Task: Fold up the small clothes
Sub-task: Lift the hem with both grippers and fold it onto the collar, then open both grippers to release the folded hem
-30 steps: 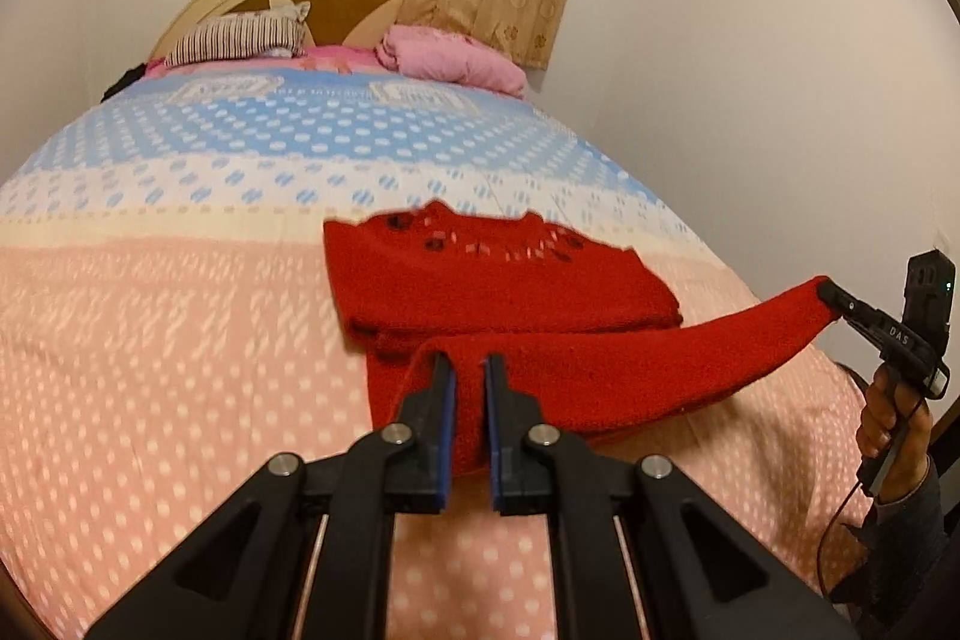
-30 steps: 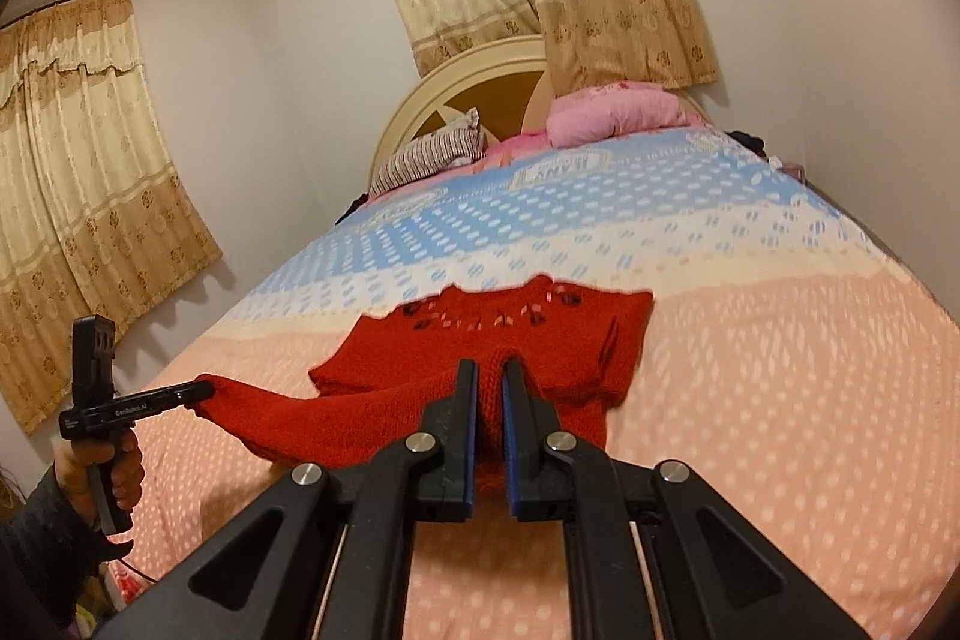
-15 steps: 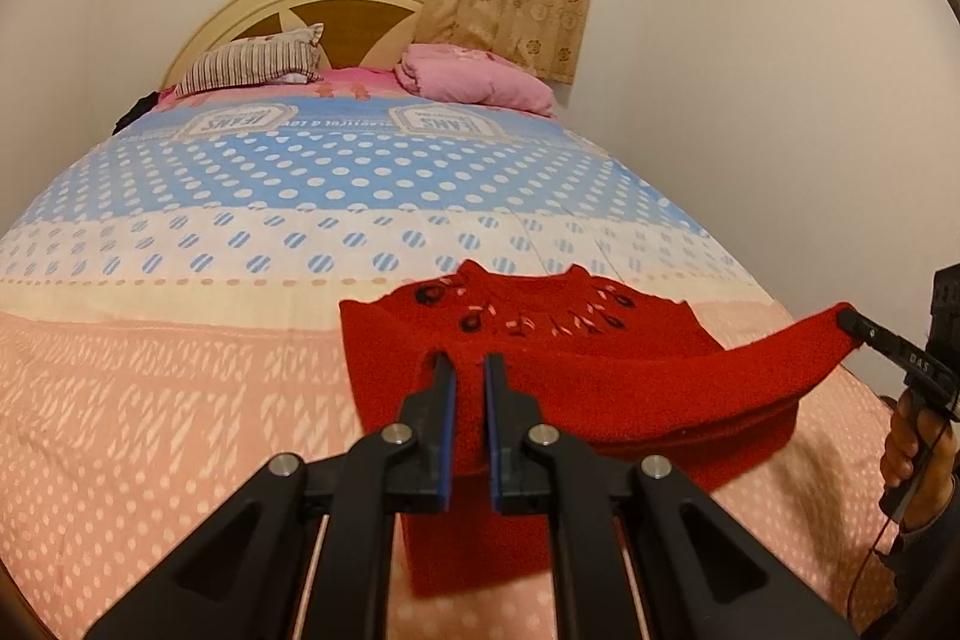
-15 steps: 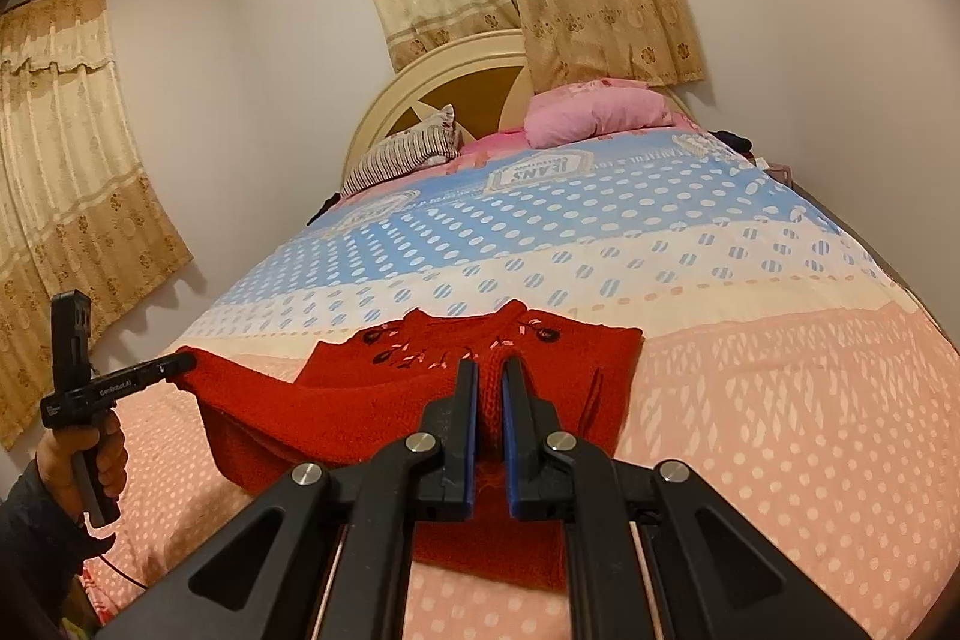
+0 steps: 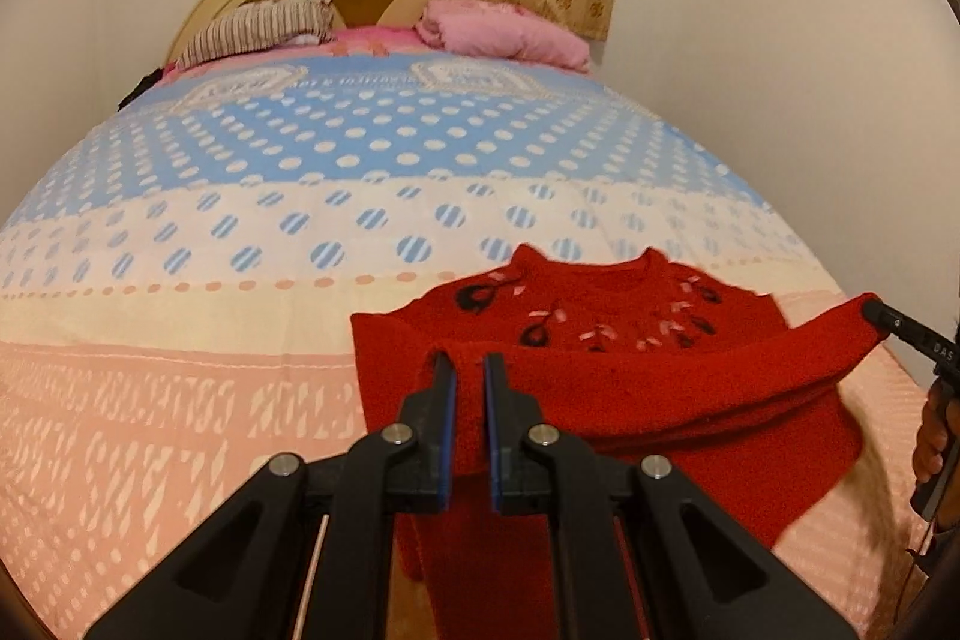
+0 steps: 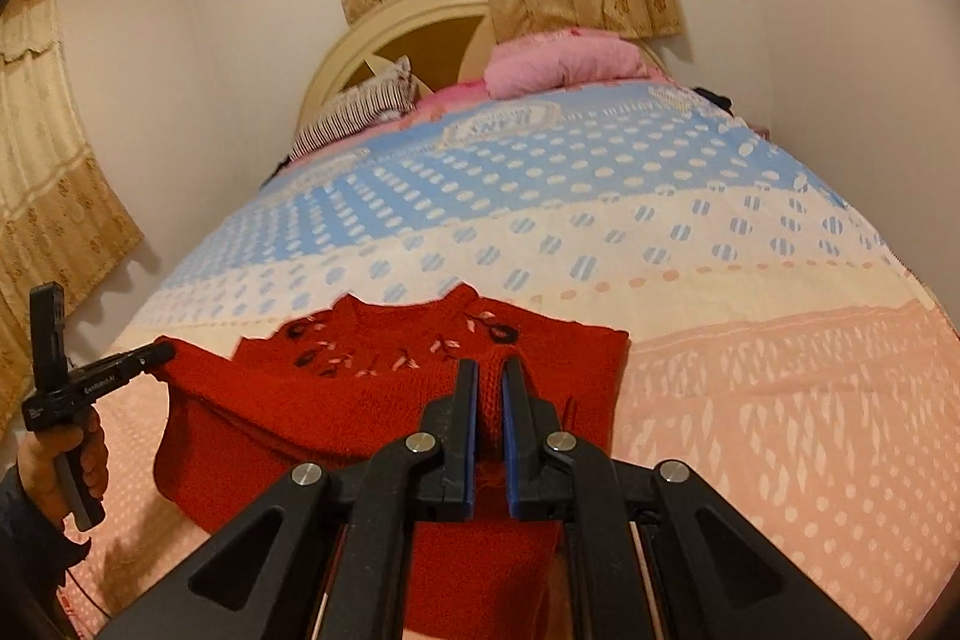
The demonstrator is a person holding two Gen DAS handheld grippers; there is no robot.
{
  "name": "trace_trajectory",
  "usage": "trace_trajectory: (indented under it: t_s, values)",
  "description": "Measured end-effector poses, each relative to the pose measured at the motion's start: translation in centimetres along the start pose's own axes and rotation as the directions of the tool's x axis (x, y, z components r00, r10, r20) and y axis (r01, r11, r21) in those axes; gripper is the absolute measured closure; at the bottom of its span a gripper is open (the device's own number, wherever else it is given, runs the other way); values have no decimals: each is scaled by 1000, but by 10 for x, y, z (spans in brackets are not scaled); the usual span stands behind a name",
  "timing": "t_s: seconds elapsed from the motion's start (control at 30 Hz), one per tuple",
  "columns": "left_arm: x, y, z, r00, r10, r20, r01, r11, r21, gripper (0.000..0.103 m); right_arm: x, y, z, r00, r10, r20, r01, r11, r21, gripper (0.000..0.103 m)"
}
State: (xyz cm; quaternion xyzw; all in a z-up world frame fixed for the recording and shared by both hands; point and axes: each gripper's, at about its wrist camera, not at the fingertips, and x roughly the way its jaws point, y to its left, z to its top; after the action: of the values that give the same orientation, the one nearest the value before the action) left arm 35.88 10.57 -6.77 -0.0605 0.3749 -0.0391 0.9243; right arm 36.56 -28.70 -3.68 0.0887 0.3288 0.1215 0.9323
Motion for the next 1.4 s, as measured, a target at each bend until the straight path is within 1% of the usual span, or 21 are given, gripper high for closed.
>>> trace_trajectory:
  t_s: [0.13, 0.43, 0.47, 0.53, 0.6, 0.63, 0.67, 0.7, 0.73, 0.83, 0.9, 0.93, 0.97, 1.03, 1.1, 1.13, 1.2, 1.27, 1.3, 1.33, 1.4]
  values:
    - [25, 3, -2, 999, 14, -40, -15, 1000, -11, 94, 25, -6, -1, 999, -25, -31, 25, 1000, 11, 96]
    - [45, -9, 6, 999, 39, -35, -38, 999, 24, 93, 52, -18, 7, 995, -88, -40, 88, 996, 23, 96]
    - [47, -9, 8, 998, 56, -30, -55, 998, 30, 86, 56, -19, 9, 994, -102, -38, 103, 994, 24, 96]
    - [52, -6, 12, 991, 132, -24, -131, 991, 31, 84, 69, -28, 13, 994, -91, -60, 95, 994, 61, 96]
    - [52, 1, 12, 982, 182, -38, -182, 983, 21, 54, 76, -32, 12, 991, -103, -86, 110, 991, 78, 92]
    - [45, 6, 10, 983, 183, -21, -183, 983, 13, 48, 75, -31, 9, 989, -115, -89, 121, 990, 68, 83]
    - [40, 9, 8, 983, 184, -5, -184, 983, 8, 37, 72, -29, 5, 991, -103, -86, 108, 993, 55, 75]
    - [31, 13, 4, 982, 188, 20, -188, 982, 0, 29, 68, -27, 1, 994, -72, -80, 76, 996, 45, 55]
    - [25, 16, 0, 981, 193, 29, -193, 981, -5, 27, 62, -25, -4, 996, -58, -70, 60, 998, 29, 42]
    - [11, 20, -20, 986, 166, 27, -166, 986, 16, 21, 49, -12, -17, 996, -57, -70, 55, 998, -31, 41]
    - [14, 17, -31, 983, 184, 0, -184, 981, 59, 11, 49, -5, -20, 994, 3, -106, -6, 1000, -26, 41]
    - [16, 14, -36, 981, 192, -8, -190, 979, 79, 11, 52, 2, -21, 989, 45, -141, -48, 999, -21, 41]
    - [19, 11, -40, 979, 205, -14, -202, 974, 104, 11, 57, 7, -21, 983, 68, -173, -73, 997, -22, 41]
    - [23, 8, -48, 971, 239, -12, -236, 964, 124, 11, 79, 25, -22, 950, 113, -293, -130, 991, -39, 41]
    - [25, 10, -50, 972, 233, -17, -230, 968, 96, 9, 105, 45, -24, 918, 98, -385, -145, 985, -95, 41]
    - [25, 11, -50, 972, 233, -20, -230, 970, 81, 9, 112, 50, -25, 911, 74, -405, -134, 983, -122, 41]
    - [25, 13, -51, 972, 234, -16, -233, 971, 59, 6, 130, 64, -21, 916, -27, -401, -65, 974, -215, 41]
    - [26, 17, -56, 973, 230, -18, -229, 973, 34, 2, 136, 75, -8, 941, -123, -316, 22, 952, -305, 41]
    - [26, 20, -58, 975, 223, -22, -223, 975, 13, 0, 132, 75, 1, 956, -157, -246, 77, 950, -304, 41]
    - [25, 23, -59, 977, 211, -25, -211, 978, -4, 0, 125, 71, 8, 969, -150, -196, 96, 961, -258, 41]
    - [25, 32, -62, 984, 174, -33, -175, 983, -47, 0, 113, 59, 11, 985, -68, -161, 47, 990, -132, 41]
